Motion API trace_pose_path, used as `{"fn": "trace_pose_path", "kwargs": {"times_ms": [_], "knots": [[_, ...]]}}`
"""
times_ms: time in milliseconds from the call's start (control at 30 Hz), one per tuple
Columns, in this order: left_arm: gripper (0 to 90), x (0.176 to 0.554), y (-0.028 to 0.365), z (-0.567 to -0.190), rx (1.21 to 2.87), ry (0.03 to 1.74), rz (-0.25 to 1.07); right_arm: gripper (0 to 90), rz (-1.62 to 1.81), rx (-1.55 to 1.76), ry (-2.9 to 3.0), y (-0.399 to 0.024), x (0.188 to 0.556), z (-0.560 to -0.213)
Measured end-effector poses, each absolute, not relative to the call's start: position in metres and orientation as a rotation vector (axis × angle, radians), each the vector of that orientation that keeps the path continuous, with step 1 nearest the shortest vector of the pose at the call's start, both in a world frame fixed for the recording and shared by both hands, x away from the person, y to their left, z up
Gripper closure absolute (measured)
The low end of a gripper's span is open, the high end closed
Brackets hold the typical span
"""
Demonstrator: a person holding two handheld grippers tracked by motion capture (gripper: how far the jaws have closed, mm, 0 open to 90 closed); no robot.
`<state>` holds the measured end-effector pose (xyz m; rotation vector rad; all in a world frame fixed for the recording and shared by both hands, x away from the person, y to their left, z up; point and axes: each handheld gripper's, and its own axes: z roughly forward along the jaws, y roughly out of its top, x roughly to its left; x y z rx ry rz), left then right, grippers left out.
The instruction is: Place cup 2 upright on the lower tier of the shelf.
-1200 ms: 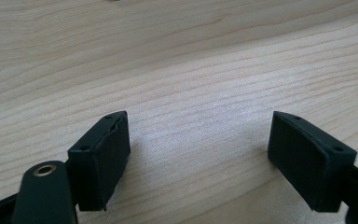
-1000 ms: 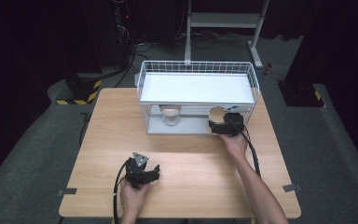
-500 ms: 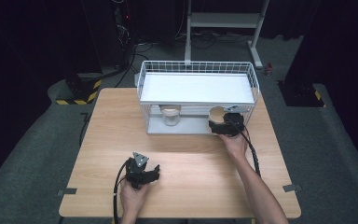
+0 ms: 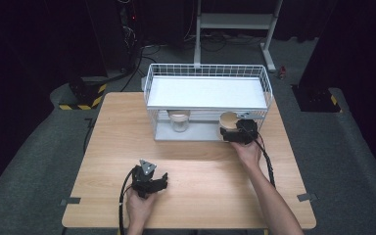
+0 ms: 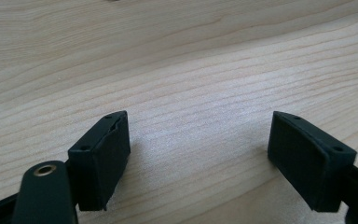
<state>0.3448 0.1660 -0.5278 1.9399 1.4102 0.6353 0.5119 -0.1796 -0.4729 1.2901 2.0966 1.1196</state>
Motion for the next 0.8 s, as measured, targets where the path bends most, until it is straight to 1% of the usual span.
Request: {"fn": "trace_pose_path", "kwargs": {"times_ms": [233, 300, 333, 400, 533, 800], "knots": [[21.5, 0.345, 0.166, -0.528, 1.940, 1.411, 0.635, 9.6, 1.119, 1.288, 2.096, -0.185, 0.497, -0.475], [21.5, 0.345, 0.166, -0.528, 1.940, 1.410, 0.636, 13.9, 1.122, 1.275, 2.082, -0.186, 0.489, -0.476], [21.5, 0.345, 0.166, -0.528, 1.940, 1.410, 0.636, 13.9, 1.122, 1.275, 2.082, -0.186, 0.489, -0.476], [21.5, 0.345, 0.166, -0.528, 1.940, 1.410, 0.636, 17.2, 1.112, 1.266, 2.085, -0.187, 0.485, -0.477], [21.5, 0.345, 0.166, -0.528, 1.940, 1.410, 0.636, 25.3, 1.092, 1.253, 2.078, -0.187, 0.478, -0.480], [21.5, 0.345, 0.166, -0.528, 1.941, 1.410, 0.636, 40.0, 1.048, 1.300, 2.056, -0.186, 0.473, -0.486]]}}
